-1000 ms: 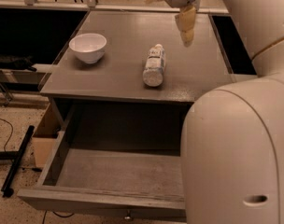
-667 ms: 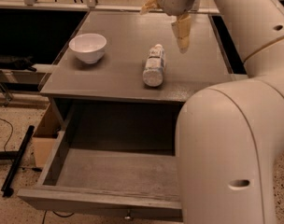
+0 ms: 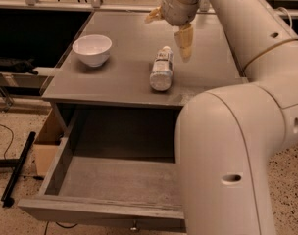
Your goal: Place blue plastic bottle into top drawer
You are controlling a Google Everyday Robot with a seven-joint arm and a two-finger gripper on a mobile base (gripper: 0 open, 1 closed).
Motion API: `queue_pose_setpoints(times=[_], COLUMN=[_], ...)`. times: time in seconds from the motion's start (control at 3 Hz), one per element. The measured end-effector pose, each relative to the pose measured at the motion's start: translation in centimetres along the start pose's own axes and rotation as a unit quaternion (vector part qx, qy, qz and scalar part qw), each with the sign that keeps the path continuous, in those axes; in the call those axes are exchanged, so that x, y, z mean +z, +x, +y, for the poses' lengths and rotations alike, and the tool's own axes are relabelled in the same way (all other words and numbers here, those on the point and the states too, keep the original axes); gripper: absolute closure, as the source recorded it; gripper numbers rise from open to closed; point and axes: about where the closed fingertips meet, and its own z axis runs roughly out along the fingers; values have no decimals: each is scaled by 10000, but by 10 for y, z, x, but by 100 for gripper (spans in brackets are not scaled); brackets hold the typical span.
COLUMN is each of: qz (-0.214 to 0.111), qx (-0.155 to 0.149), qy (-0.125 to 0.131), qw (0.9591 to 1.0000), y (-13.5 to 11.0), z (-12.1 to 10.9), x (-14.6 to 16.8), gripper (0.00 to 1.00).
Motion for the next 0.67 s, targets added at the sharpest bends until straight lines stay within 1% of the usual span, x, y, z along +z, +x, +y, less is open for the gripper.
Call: queue_pose_setpoints(times=[0.33, 0.67], qz=[53, 33], qx=[-66, -348], qy=[100, 143], qw=[9999, 9993], y=[2, 0], z=[-7, -10], x=[3, 5], gripper=[0, 0])
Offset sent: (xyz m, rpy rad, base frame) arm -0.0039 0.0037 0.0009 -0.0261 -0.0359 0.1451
